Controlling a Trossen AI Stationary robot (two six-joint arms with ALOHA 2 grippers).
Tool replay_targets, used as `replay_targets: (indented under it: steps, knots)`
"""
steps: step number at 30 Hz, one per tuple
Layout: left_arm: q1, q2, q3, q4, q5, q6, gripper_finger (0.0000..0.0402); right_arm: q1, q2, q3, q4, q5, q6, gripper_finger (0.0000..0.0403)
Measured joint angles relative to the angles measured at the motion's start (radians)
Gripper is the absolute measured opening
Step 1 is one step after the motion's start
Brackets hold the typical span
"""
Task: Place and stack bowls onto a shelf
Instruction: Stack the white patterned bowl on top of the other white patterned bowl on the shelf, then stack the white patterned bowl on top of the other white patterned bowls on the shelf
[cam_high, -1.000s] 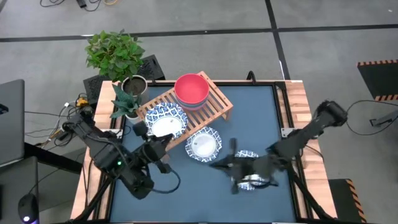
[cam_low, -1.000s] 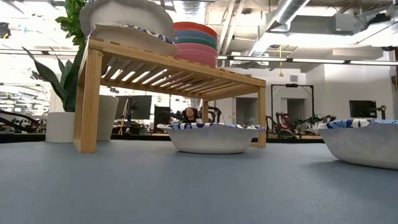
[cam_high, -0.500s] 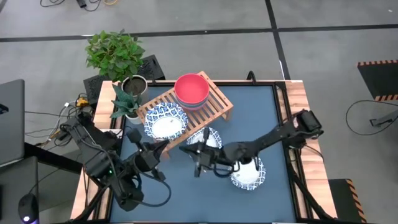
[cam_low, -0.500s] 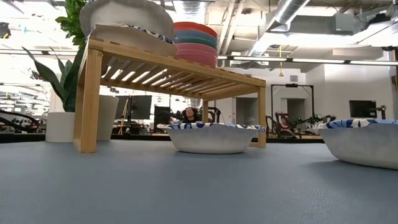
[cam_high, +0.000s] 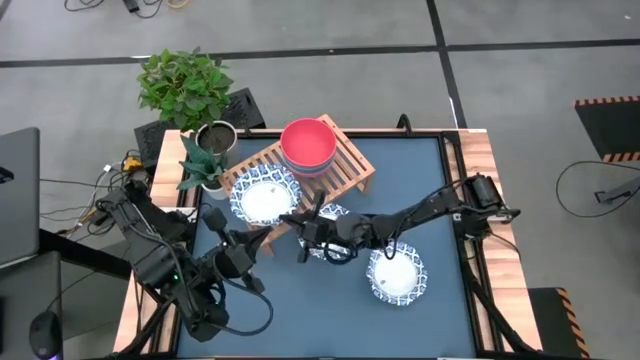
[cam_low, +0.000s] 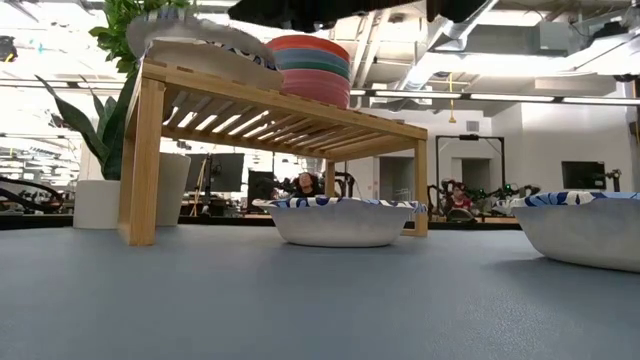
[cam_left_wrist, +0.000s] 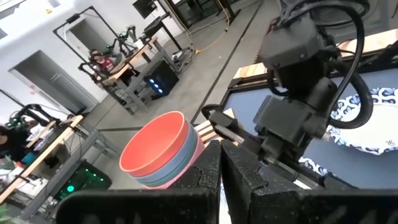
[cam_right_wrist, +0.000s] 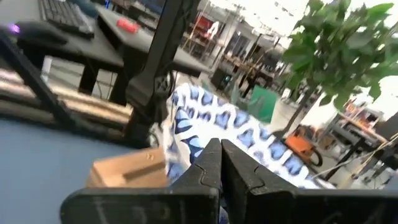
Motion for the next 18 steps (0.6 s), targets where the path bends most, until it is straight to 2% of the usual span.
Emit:
replay_targets:
  steps: [6,9,18]
  knots:
    - [-0.005,0.000,0.000,0.000,0.002,-0.012,0.0000,0.041,-0.030,0.000,-0.048,0.003,-0.053,0.0025]
    - [-0.010,0.000,0.000,0.000,0.002,-0.013,0.0000,0.088,-0.083,0.000,-0.108,0.021,-0.099,0.0025]
    - [-0.013,0.003,0.000,0.000,0.155,-0.065,0.0000,0.315,-0.384,0.000,-0.495,0.255,-0.135,0.0034]
